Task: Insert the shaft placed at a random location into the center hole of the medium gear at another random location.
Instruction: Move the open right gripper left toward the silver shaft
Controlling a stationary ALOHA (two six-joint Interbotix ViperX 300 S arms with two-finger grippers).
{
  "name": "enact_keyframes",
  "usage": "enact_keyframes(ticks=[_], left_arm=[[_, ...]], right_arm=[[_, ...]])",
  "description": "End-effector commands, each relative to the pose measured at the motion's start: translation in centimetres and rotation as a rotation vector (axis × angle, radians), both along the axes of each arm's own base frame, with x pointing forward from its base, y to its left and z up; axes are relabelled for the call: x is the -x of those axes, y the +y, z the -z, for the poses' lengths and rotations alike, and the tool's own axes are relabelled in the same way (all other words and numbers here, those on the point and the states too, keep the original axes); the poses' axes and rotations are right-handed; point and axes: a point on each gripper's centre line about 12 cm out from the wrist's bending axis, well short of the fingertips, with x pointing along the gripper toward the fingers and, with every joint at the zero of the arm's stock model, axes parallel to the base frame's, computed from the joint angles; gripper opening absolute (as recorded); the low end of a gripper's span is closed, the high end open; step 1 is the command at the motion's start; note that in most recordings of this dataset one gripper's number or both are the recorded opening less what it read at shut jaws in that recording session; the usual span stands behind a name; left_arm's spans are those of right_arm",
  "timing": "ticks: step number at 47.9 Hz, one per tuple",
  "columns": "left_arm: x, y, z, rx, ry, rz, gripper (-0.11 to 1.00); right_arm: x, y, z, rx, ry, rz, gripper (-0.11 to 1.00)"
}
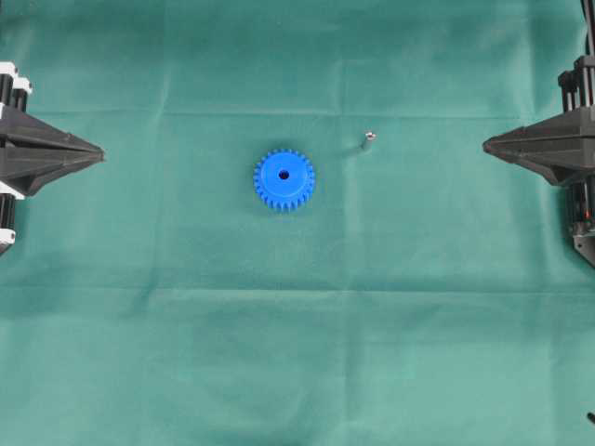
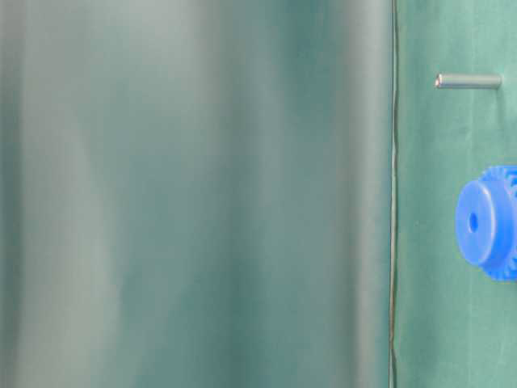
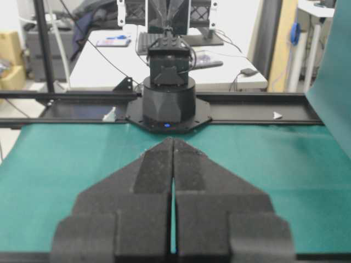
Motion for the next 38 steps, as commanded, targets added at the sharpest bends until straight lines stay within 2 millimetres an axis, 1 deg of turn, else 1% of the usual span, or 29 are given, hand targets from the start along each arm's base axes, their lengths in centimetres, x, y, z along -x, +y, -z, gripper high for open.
enact_keyframes(ticks=[1,4,17,24,26,29,32,36,38], left_arm=[[-0.4,-0.1,-0.7,-0.001,0.003,0.004,0.00],[-0.3,-0.1,-0.7,0.002,0.011,0.004,0.00],[-0.1,-0.1,-0.7,0.000,0.020,0.004,0.00],[-0.1,0.0,-0.6,0.000,0.025,0.002,0.00],[-0.1,-0.1,-0.6,0.000,0.028,0.004,0.00],[-0.1,-0.1,-0.6,-0.001,0.026,0.004,0.00],[-0.1,-0.1,-0.7,-0.001,0.023,0.004,0.00],[-0.1,-0.1,-0.6,-0.003,0.026,0.004,0.00],[-0.1,-0.1,-0.6,-0.005,0.026,0.004,0.00]], right_arm=[[-0.4,0.0,-0.4,-0.015,0.006,0.001,0.01],[-0.7,-0.1,-0.3,-0.015,0.023,0.005,0.01],[-2.3,-1.4,1.2,-0.021,0.114,0.061,0.01],[-3.1,-2.4,2.9,-0.027,0.187,0.105,0.01],[-3.4,-2.8,3.5,-0.030,0.212,0.117,0.03],[-3.9,-3.3,4.5,-0.035,0.254,0.137,0.12],[-4.7,-3.7,5.7,-0.040,0.308,0.149,0.26],[-5.6,-4.4,7.5,-0.046,0.375,0.169,0.51],[-6.1,-4.8,8.5,-0.045,0.405,0.179,0.65]])
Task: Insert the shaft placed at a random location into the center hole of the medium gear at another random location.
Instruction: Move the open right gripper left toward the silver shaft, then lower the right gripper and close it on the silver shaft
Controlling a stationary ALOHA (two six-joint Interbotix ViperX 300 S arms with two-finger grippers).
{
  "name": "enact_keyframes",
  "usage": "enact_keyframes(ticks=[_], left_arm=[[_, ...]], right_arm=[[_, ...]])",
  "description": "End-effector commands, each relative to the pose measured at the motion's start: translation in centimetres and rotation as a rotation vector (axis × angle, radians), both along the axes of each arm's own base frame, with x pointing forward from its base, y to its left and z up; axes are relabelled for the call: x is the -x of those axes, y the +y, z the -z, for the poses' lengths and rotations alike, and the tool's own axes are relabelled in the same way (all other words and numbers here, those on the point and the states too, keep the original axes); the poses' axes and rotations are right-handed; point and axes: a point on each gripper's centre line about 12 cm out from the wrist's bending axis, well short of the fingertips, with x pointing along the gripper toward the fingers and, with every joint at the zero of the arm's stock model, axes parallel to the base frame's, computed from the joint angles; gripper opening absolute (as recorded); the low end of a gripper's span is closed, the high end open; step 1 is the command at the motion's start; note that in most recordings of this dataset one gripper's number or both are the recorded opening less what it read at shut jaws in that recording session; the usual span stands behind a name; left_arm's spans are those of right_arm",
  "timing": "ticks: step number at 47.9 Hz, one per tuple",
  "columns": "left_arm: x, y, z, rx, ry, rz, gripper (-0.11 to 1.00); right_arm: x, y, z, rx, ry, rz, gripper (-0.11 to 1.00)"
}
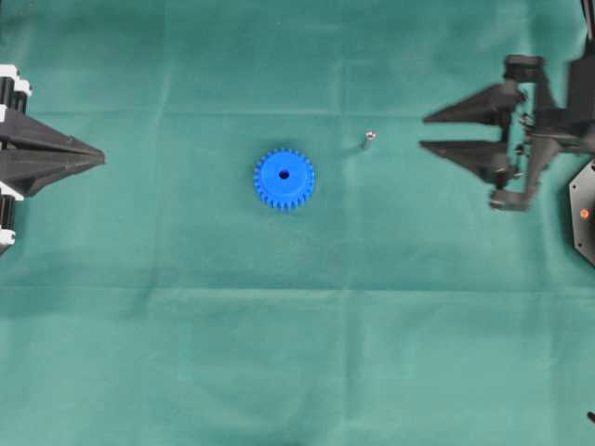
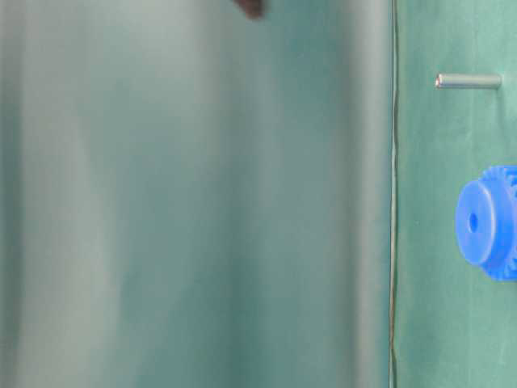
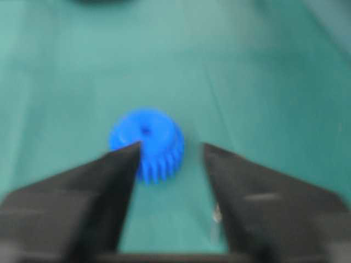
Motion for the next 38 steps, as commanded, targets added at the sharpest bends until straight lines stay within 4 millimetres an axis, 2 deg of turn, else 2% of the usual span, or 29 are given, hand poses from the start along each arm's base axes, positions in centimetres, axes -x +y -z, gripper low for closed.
enact_keyframes(ticks=[1,4,6,12,28,38], left_arm=[[-0.2,0.0,-1.0,-0.006,-0.026,0.001,0.00],[-0.2,0.0,-1.0,-0.004,-0.025,0.001,0.00],[-0.2,0.0,-1.0,-0.006,-0.025,0.001,0.00],[-0.2,0.0,-0.9,-0.011,-0.023,0.001,0.00],[-0.3,0.0,-0.7,-0.012,-0.015,-0.001,0.00],[-0.3,0.0,-0.7,-0.014,-0.012,0.001,0.00]], right_arm=[[-1.3,-0.8,0.6,-0.004,0.013,0.023,0.71],[-1.8,-1.3,1.6,0.006,0.029,0.031,0.87],[-2.1,-1.6,2.3,0.016,0.037,0.036,0.91],[-2.9,-2.6,4.1,0.036,0.054,0.058,0.87],[-4.5,-4.2,8.5,0.014,0.136,0.099,0.87],[-5.1,-4.6,10.4,0.005,0.175,0.103,0.87]])
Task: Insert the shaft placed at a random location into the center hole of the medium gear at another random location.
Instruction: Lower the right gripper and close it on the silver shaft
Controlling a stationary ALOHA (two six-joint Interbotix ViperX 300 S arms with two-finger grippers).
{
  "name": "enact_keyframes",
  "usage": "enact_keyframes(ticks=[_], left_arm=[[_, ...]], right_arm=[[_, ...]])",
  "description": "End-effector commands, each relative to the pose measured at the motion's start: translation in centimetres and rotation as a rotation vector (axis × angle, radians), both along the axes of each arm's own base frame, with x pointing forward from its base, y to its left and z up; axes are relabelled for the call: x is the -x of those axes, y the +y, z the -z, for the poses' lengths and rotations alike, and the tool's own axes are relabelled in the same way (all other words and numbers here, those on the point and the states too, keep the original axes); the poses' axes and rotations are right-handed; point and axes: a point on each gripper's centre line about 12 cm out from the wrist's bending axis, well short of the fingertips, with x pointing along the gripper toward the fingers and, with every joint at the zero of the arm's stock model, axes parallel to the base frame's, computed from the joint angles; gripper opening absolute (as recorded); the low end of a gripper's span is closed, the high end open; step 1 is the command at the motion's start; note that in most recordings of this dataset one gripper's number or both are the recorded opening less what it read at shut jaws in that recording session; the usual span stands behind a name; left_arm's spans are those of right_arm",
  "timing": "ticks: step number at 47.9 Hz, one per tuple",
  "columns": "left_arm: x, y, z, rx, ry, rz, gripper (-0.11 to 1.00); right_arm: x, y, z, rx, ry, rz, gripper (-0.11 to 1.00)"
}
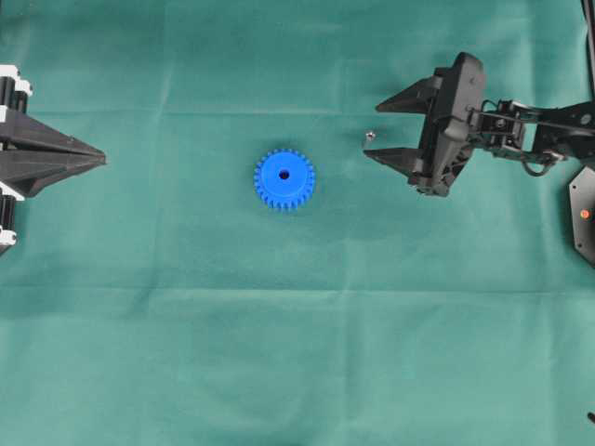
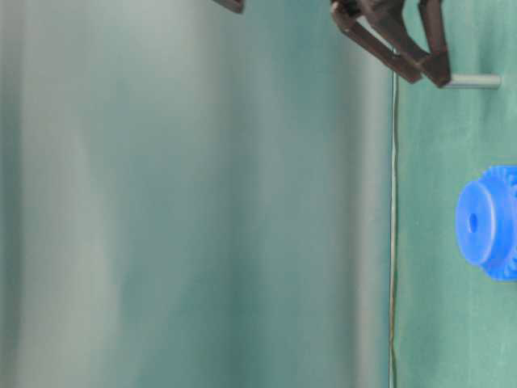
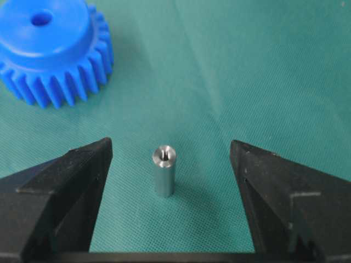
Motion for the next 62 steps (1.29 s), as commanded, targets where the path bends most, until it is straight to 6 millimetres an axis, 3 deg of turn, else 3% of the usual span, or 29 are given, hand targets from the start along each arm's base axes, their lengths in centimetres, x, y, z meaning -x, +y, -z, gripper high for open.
enact_keyframes(ticks=[1,18,21,31,47,62], left_arm=[[-0.3,0.0,-0.7,-0.004,-0.015,0.001,0.00],[-0.3,0.0,-0.6,-0.005,-0.011,0.001,0.00],[-0.3,0.0,-0.6,-0.003,-0.006,-0.001,0.00],[-0.3,0.0,-0.6,-0.003,-0.005,0.001,0.00],[-0.3,0.0,-0.5,0.000,0.002,0.001,0.00],[-0.3,0.0,-0.5,0.006,0.005,-0.001,0.00]], right_arm=[[-0.7,-0.4,-0.3,0.021,-0.023,-0.001,0.87],[-0.9,-0.4,-0.2,0.022,-0.027,0.000,0.80],[-0.9,-0.4,-0.2,0.022,-0.027,-0.001,0.69],[-0.9,-0.2,-0.1,0.024,-0.017,-0.014,0.15],[-1.1,-0.1,-0.5,0.020,-0.029,-0.014,0.14],[-1.4,0.2,-4.9,0.024,-0.062,-0.022,0.14]])
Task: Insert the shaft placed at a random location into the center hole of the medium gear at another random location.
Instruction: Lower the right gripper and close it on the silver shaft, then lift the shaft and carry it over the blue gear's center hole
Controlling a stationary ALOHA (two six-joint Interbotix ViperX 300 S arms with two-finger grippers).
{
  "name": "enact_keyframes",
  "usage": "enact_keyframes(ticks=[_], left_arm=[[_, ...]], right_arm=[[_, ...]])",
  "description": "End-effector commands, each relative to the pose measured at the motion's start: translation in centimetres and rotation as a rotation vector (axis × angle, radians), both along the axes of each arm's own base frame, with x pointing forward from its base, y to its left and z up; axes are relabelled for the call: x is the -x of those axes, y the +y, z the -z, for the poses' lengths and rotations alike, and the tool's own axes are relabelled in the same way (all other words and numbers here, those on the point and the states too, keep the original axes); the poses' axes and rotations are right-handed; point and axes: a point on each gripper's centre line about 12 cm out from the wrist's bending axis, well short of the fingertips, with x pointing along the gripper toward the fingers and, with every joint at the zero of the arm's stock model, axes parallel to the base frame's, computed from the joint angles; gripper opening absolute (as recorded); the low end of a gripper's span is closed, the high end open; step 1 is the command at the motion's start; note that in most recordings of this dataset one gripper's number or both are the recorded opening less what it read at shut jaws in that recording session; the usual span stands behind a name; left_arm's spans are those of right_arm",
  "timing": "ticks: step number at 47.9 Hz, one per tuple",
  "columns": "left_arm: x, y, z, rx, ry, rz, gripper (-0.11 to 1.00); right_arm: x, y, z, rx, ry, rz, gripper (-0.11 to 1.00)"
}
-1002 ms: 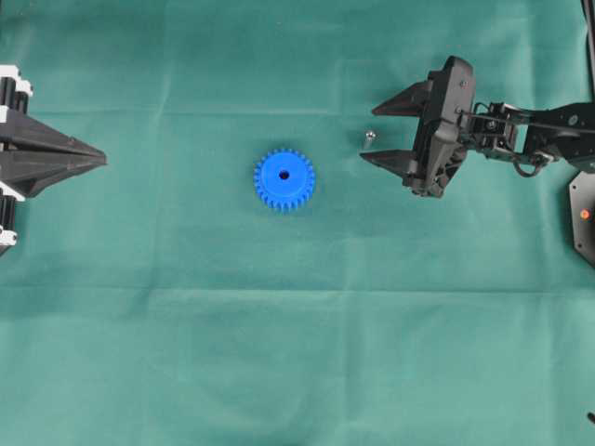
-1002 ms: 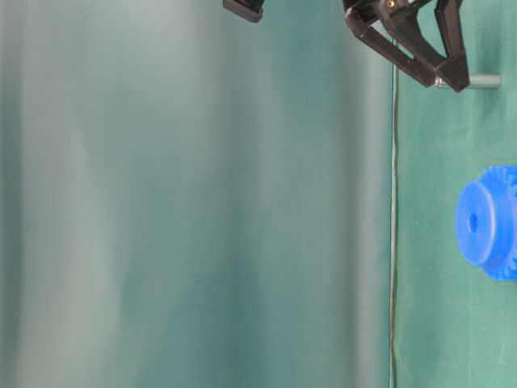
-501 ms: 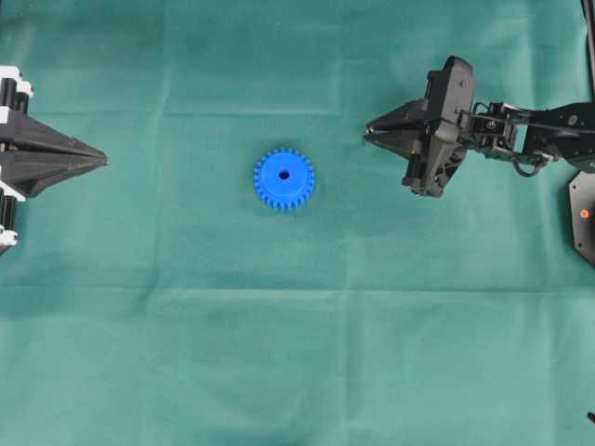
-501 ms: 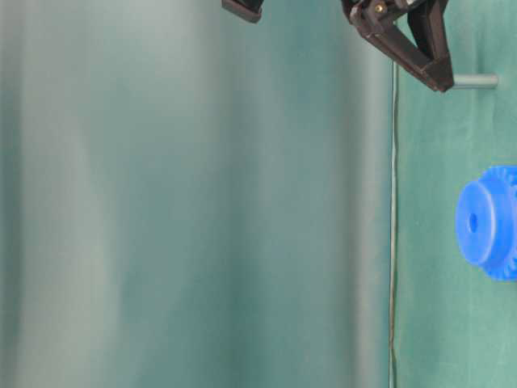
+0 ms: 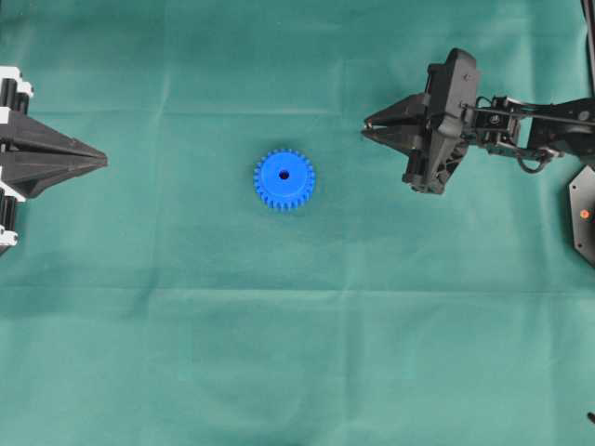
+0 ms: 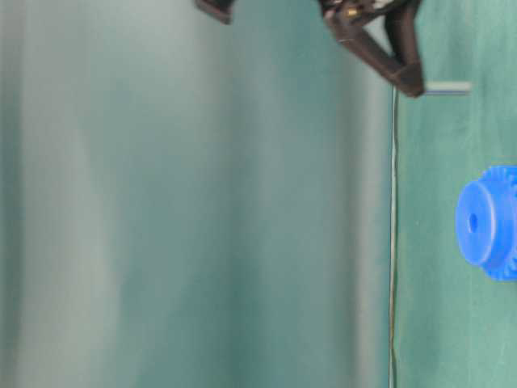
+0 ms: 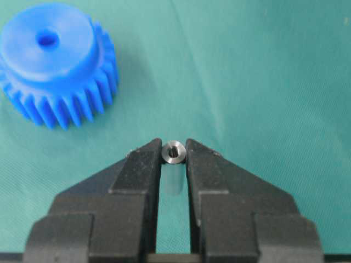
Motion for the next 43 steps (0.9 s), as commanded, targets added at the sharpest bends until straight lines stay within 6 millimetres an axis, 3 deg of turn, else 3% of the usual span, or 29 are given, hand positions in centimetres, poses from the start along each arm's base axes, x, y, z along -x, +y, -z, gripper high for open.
enact_keyframes(ticks=[1,11,28,43], left_arm=[[-0.2,0.0,-0.8,-0.001,-0.017,0.001,0.00],[-0.2,0.0,-0.7,0.000,-0.012,0.002,0.00],[-0.2,0.0,-0.6,0.002,-0.008,0.000,0.00],[-0.2,0.0,-0.7,0.000,-0.008,0.002,0.00]], right_arm=[[-0.6,0.0,-2.7,0.020,-0.053,-0.008,0.14],[-0.2,0.3,-5.0,0.025,-0.074,-0.014,0.14],[-0.4,0.5,-4.8,0.019,-0.065,-0.019,0.14],[-2.9,2.0,-5.1,0.006,-0.084,-0.069,0.14]])
